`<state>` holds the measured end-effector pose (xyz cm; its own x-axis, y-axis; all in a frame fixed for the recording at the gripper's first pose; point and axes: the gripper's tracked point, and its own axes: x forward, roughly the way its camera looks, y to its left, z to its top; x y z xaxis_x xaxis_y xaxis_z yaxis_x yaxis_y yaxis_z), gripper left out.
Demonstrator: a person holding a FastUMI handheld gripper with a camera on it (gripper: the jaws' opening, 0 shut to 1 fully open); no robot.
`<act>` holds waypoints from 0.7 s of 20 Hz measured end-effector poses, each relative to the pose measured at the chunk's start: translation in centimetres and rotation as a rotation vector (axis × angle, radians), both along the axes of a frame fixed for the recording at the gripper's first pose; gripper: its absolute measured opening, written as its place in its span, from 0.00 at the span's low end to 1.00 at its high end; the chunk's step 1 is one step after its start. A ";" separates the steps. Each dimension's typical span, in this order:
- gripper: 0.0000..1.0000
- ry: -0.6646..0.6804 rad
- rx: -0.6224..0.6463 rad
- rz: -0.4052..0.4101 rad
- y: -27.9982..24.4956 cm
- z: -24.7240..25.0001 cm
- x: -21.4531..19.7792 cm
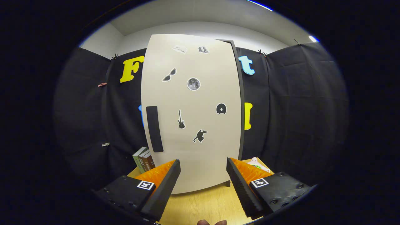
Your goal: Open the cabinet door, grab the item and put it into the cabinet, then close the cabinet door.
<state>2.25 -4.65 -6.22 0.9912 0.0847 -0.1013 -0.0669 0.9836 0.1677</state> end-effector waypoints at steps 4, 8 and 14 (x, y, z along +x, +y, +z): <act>0.96 -0.002 0.000 0.000 0.1 -0.1 0.1; 0.96 0.004 -0.005 0.013 0.3 -0.4 0.2; 0.96 0.007 -0.004 0.034 0.8 -0.9 0.1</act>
<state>2.40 -3.88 -7.12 0.9872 0.1176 -0.1081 -0.0988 0.9814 0.1648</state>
